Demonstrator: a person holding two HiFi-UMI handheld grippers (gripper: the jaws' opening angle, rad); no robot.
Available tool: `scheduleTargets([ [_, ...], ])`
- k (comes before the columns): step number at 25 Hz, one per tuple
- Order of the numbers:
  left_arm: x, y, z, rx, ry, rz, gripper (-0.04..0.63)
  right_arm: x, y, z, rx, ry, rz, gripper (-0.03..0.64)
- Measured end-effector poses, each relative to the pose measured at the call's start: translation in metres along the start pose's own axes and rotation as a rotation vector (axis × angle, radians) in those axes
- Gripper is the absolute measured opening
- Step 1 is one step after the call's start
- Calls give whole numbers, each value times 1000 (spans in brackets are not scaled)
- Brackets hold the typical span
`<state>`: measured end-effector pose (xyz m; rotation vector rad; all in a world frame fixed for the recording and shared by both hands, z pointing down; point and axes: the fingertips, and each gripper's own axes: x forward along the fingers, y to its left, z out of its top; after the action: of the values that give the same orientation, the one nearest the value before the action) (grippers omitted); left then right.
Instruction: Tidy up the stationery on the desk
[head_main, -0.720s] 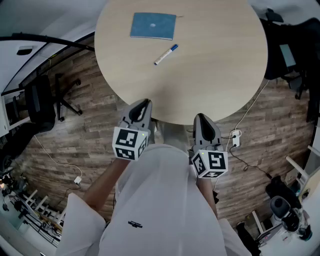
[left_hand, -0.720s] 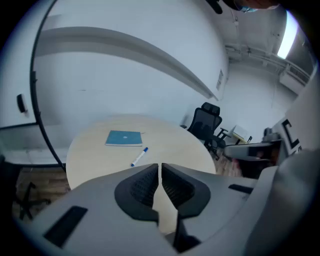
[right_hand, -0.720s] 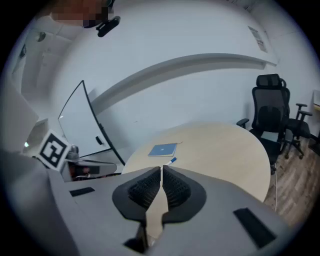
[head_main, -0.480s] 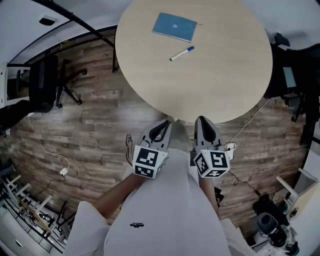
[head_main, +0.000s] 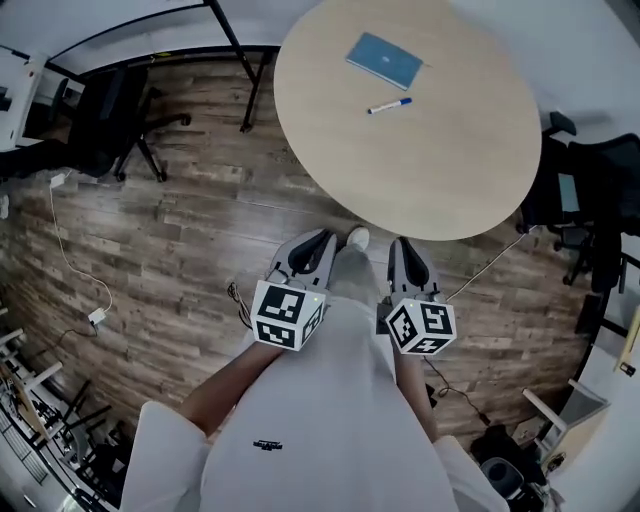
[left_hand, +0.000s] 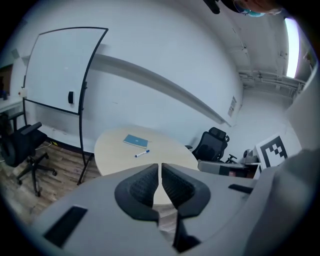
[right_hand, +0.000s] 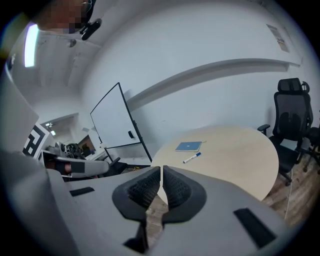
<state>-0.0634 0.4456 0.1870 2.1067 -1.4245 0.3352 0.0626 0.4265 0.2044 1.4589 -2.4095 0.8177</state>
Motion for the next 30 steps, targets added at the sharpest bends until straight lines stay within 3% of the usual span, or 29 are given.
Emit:
scheduleTargets([
  [7, 35, 13, 49, 17, -61, 91, 34, 13, -45, 39, -8, -30, 25, 43],
  [14, 99, 15, 66, 30, -18, 181, 34, 45, -122, 47, 49, 12, 44, 43],
  [19, 113, 33, 53, -25, 55, 223, 34, 74, -125, 42, 77, 65, 70, 43],
  [25, 136, 51, 67, -37, 69, 202, 34, 106, -120, 49, 81, 84, 70, 43],
  [30, 151, 77, 101, -28, 45, 116, 34, 136, -95, 74, 59, 60, 20, 43],
])
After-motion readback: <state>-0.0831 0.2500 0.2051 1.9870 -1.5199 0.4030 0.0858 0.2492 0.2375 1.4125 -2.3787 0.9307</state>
